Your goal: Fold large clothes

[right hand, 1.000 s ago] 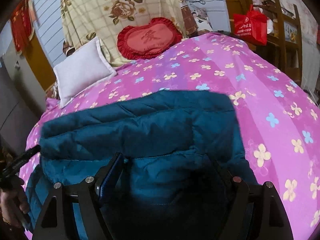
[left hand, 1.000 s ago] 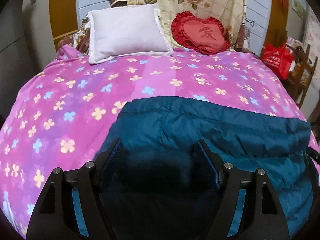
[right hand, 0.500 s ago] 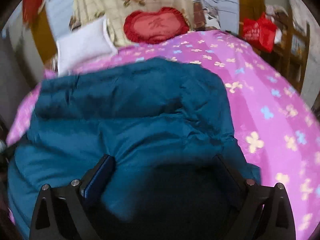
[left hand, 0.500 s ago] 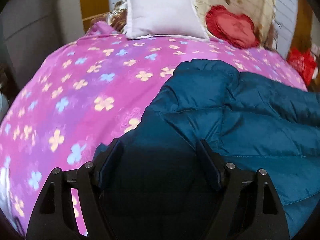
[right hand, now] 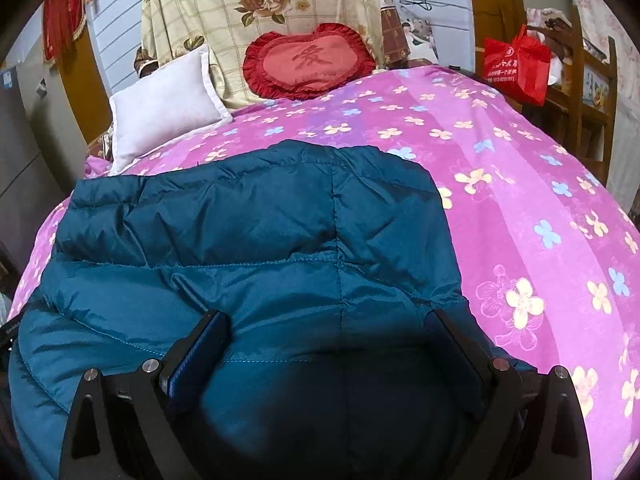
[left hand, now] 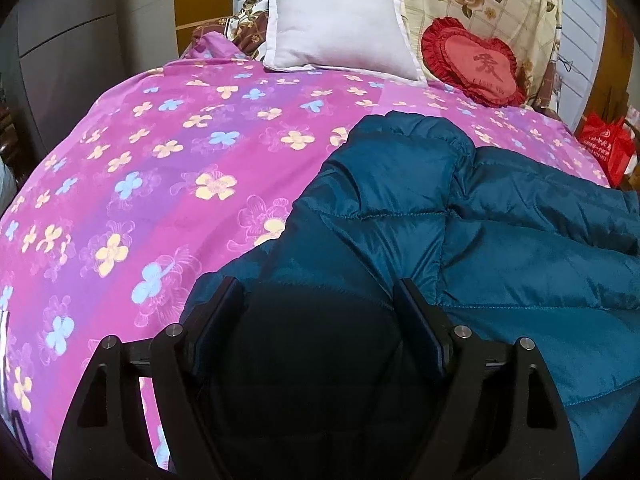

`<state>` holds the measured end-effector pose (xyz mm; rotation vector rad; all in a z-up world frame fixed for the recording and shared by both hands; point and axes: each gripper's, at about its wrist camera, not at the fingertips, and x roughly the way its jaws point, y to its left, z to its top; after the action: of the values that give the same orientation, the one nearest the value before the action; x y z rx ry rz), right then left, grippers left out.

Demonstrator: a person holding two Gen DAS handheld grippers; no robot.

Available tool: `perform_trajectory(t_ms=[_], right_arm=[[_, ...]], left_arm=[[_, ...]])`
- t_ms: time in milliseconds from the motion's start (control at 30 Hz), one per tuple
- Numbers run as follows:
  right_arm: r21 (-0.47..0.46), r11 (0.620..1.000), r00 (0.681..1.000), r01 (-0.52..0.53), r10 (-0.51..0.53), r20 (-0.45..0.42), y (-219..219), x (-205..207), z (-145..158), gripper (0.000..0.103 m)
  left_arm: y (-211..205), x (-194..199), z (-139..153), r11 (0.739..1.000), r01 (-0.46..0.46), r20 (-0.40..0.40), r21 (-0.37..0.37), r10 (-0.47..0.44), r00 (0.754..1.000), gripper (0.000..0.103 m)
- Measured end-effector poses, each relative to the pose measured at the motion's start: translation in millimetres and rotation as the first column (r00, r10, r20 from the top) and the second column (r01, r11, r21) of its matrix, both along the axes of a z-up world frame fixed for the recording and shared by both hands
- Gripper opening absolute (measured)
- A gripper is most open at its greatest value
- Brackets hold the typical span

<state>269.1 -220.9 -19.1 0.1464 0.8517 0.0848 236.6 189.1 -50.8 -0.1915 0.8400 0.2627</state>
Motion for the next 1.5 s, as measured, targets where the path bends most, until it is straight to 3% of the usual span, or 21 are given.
perform_trajectory(t_ms=[167, 300, 400, 567, 700, 933, 1067, 1200, 1267, 1400, 1500], right_arm=[[-0.015, 1.000, 1.000, 0.012, -0.012, 0.019, -1, -11, 10, 0.097], [0.028, 0.999, 0.991, 0.017, -0.020, 0.129, -11, -57, 49, 0.097], [-0.002, 0.998, 0.979, 0.061, -0.060, 0.194, -22, -94, 69, 0.097], [0.031, 0.997, 0.986, 0.071, -0.075, 0.146, -36, -133, 57, 0.097], [0.037, 0.997, 0.988, 0.060, -0.065, 0.139, -43, -148, 53, 0.097], [0.090, 0.990, 0.992, 0.107, -0.113, 0.058, -74, -141, 28, 0.097], [0.129, 0.987, 0.994, 0.093, -0.100, 0.047, -80, -133, 24, 0.097], [0.096, 0.994, 0.998, 0.060, -0.062, 0.011, -83, -117, 9, 0.097], [0.185, 0.983, 1.000, 0.019, -0.018, -0.007, -91, -108, -2, 0.097], [0.358, 0.933, 0.996, -0.030, 0.056, -0.064, -103, -88, -26, 0.097], [0.399, 0.909, 0.990, -0.118, 0.141, -0.028, -106, -77, -29, 0.099]], left_arm=[[4, 6, 7, 0.998, 0.061, -0.058, -0.020, -0.062, 0.996, 0.080], [25, -32, 36, 0.988, 0.122, 0.007, -0.098, -0.122, 0.992, 0.080], [38, -70, 47, 0.980, 0.173, 0.034, -0.094, -0.170, 0.985, 0.080], [50, -110, 27, 0.973, 0.204, 0.019, -0.112, -0.203, 0.979, 0.080], [52, -110, 13, 0.964, 0.202, 0.001, -0.173, -0.205, 0.979, 0.080], [56, -64, 26, 0.951, 0.221, -0.035, -0.218, -0.234, 0.972, 0.080], [56, -38, 13, 0.945, 0.228, -0.101, -0.233, -0.257, 0.961, 0.082], [64, -35, -3, 0.930, 0.217, -0.083, -0.297, -0.252, 0.964, 0.089], [70, -36, -9, 0.914, 0.218, -0.053, -0.342, -0.250, 0.967, 0.092], [66, -29, -8, 0.906, 0.260, -0.062, -0.334, -0.296, 0.953, 0.092], [63, -23, -8, 0.885, 0.299, -0.060, -0.356, -0.341, 0.938, 0.090]])
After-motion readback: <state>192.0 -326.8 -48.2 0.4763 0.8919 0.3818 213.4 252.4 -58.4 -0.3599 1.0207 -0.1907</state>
